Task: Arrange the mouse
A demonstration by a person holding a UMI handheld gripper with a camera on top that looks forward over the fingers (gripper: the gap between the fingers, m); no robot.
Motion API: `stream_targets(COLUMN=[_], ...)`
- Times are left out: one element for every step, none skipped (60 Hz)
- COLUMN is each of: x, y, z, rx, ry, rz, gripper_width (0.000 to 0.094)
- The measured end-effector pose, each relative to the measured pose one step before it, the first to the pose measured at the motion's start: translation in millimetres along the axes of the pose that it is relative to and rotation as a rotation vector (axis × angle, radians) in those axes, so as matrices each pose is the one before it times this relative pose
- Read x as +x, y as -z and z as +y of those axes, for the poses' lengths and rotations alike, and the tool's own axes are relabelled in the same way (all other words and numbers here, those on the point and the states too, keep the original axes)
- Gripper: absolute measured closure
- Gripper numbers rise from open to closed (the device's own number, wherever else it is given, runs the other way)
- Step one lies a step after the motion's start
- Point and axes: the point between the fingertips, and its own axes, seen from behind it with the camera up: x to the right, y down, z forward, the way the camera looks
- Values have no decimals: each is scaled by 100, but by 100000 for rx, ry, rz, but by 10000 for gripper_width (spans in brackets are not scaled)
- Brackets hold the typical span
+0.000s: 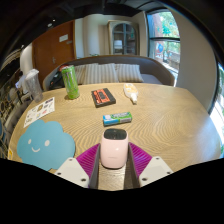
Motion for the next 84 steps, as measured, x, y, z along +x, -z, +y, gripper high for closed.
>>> stream_targets(x=[-1,18,73,-33,3,-16,24,11,-3,-159,-247,-458,-630,-780,-953,-1022,-1014,-1015,-1118,-1324,-1432,-1492,-1468,-1357,-1251,-1042,-1128,-1140,-1158,-1097,-908,-852,-849,-761,-589,-362,-169,-88,-90,-120,-93,-60,38,90,212,-3,-31,152,28,11,37,51,-58,74,26,28,-85,-96,-110,66,-159,48,5,72,1,44,85,113,134,142,153,177,198,175,183,222,159,184,218,238,245,316,414,477], y=[7,-1,26,137,17,62,109,198,211,403,545,613,709,720,727,745,749,609,424,680,512,446,325,290,219,-140,-43,-157,-210,-290,-7,-850,-440,-473,-516,-486,-290,-490,-341,-315,-291,-256,-220,-191,-478,6,130,-102,59,-51,-18,-205,6,4,53,115,174,236,311,364,193,484,454,476,499,552,572,667,660,657,671,696,689,710,655,754,666,622,614,613,593,532,508,527], z=[12,-47,66,-5,65,39,5,-13,-124,-36,-264,-476,-614,-661,-725,-766,-785,-802,-880,-552,-520,-429,-293,-216,-259,-57,110,296,409,492,770,530,794,823,826,793,925,904,605,626,575,563,529,442,445,285,-348,203,20,-235,167,-191,43,63,126,187,203,170,257,87,176,-65,4,70,184,209,202,150,173,174,213,247,260,300,218,306,333,346,372,362,300,129,171,186], rx=[-1110,-906,-1126,-722,-846,-711,-500,-414,-397,-246,412,1484,1843,1851,1842,1842,1954,1998,1546,1677,1451,1076,733,659,906,503,464,88,-233,-445,-204,-1320,-1342,-1384,-1310,-1214,-1067,-1190,-1226,-1287,-1118,-1088,-1082,-919,-924,-120,2505,145,397,1315,-399,52,-151,-810,-1165,-1675,-1996,-1905,-1923,-1610,-332,-419,-174,-311,-590,-613,-587,-457,-146,-123,-173,-245,-382,-436,-542,-446,-522,-589,-665,-584,-338,-56,382,391], ry=[35,-513,-1405,-1081,-651,207,474,636,359,477,-48,-434,-636,-543,-195,-33,182,363,484,598,432,460,254,-38,-271,123,180,305,395,250,-196,-165,-142,-55,-53,50,310,206,2,-183,-406,-630,-822,-765,-469,-121,253,319,115,-134,-237,-229,-102,159,330,205,80,-51,-313,-196,-40,85,152,206,151,123,287,310,262,203,136,-3,-125,-336,-511,-553,-750,-842,-927,-855,-879,-811,-948,-875], rz=[212,185,226,430,648,597,975,977,804,898,496,43,-154,-437,-764,-745,-299,-332,-343,-669,-1218,-1509,-1252,-764,-387,-180,-187,-528,-988,-1000,-729,-542,-838,-839,-502,44,385,723,746,367,237,318,577,685,330,342,478,913,406,226,300,-10,165,156,227,322,-49,-108,191,72,-86,-158,13,244,4,139,236,237,184,306,311,309,345,189,73,10,-47,-54,-35,-76,-69,122,261,472], gripper_width=[458,474,478,487,495,518,526,533,546,549,547,548,548,549,567,567,567,567,568,567,569,569,569,569,570,569,569,570,571,570,570,571,571,571,571,571,571,570,570,570,571,570,571,570,570,565,558,539,514,493,460,448,433,423,416,408,390,357,309,254,197,141,89,82,100,113,115,112,109,107,103,97,93,89,87,89,90,91,91,87,87,84,86,87])
